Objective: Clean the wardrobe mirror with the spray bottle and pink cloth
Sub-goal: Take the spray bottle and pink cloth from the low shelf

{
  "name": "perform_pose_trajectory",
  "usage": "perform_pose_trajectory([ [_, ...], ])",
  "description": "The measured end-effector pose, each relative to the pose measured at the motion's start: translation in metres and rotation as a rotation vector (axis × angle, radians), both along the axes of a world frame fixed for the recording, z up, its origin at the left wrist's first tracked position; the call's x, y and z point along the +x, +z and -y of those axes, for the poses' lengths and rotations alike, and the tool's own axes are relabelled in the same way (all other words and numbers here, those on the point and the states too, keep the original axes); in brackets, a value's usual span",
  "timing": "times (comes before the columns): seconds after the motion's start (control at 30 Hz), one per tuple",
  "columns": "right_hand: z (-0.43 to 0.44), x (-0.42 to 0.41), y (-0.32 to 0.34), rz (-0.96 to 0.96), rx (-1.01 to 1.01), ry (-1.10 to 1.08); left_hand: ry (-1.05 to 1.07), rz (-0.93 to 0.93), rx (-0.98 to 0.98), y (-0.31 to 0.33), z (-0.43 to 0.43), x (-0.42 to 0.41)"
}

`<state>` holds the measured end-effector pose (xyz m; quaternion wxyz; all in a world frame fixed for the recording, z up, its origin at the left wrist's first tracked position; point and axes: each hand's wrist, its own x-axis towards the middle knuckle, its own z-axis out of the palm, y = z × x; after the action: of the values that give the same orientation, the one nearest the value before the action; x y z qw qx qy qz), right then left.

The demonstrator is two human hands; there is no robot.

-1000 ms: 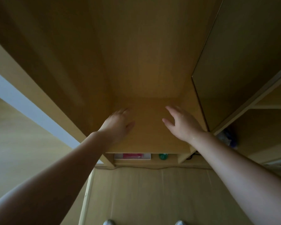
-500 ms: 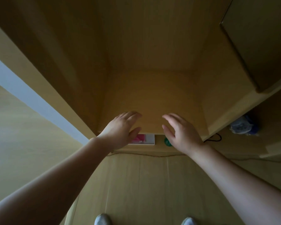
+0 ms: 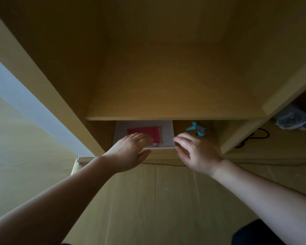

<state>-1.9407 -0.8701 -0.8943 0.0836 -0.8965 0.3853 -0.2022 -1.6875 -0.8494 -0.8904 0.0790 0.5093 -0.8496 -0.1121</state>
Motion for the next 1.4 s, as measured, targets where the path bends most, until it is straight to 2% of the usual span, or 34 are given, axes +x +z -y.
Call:
perform_pose_trajectory([
  [0.37,0.043,-0.019,-0.072,-0.222,0.004,-0.034,0.064,-0.031,0.011,-0.078,0.039,-0.016],
  [0.53,0.080,-0.040,-0.100,-0.414,0.070,-0.268,0.049,-0.072,-0.028,-0.092,0.042,-0.024],
  [0.7,0.096,-0.057,-0.119,-0.504,0.131,-0.456,0.057,-0.065,-0.030,-0.097,0.041,-0.023],
  [0.83,0.101,-0.061,-0.128,-0.510,0.236,-0.503,0.017,-0.015,-0.014,-0.099,0.038,-0.025],
  [1.07,0.105,-0.055,-0.126,-0.380,0.216,-0.539,-0.003,-0.013,-0.025,-0.097,0.036,-0.027],
  [1.2,0.101,-0.056,-0.124,-0.401,0.247,-0.563,-0.014,-0.007,-0.037,-0.098,0.035,-0.028],
  [1.4,0.090,-0.048,-0.102,-0.369,0.268,-0.409,-0.009,-0.047,-0.085,-0.095,0.033,-0.028],
])
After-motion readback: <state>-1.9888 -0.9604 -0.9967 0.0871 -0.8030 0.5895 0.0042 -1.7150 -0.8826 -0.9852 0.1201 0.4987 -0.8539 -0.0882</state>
